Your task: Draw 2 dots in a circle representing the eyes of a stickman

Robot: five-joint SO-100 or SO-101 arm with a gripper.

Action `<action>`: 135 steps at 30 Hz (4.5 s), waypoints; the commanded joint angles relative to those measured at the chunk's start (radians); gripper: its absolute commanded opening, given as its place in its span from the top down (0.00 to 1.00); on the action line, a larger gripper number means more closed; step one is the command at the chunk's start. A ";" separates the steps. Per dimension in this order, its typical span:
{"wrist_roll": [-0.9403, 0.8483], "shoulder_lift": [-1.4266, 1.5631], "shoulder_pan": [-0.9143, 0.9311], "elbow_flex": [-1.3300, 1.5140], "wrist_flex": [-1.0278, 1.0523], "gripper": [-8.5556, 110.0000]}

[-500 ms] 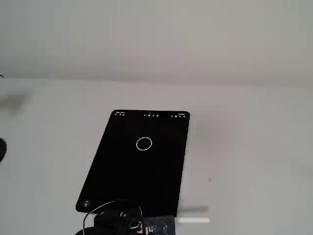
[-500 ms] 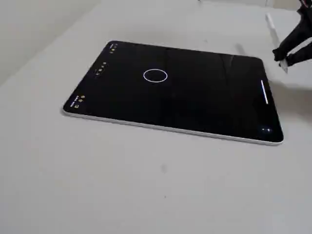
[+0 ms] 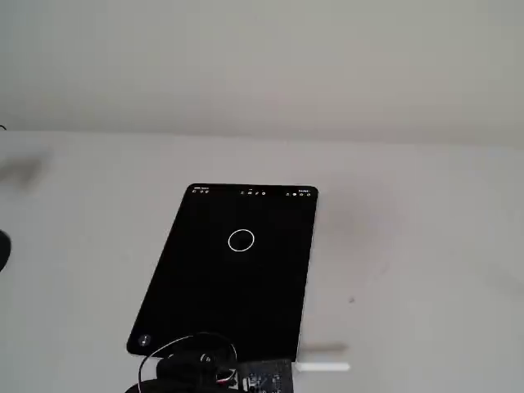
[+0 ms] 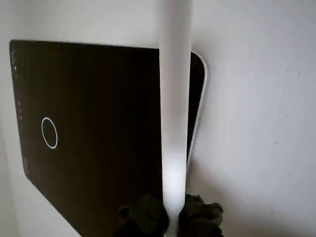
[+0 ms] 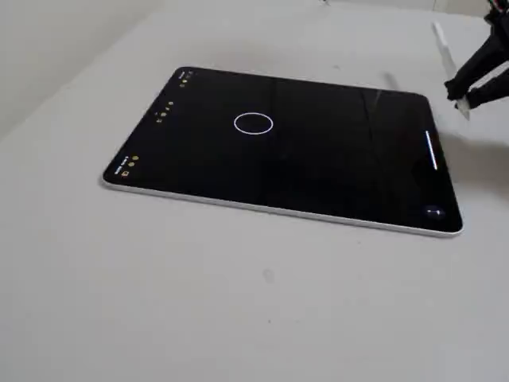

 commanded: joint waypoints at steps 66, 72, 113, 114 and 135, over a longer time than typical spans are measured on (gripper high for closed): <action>-0.934 -2.163 -0.258 -0.973 -2.039 0.93; -0.951 -2.174 -0.247 -0.968 -2.059 0.93; -1.065 -2.296 -0.264 -0.937 -2.230 0.93; -1.066 -2.299 -0.264 -0.936 -2.233 0.93; -1.106 -2.373 -0.273 -0.917 -2.293 0.93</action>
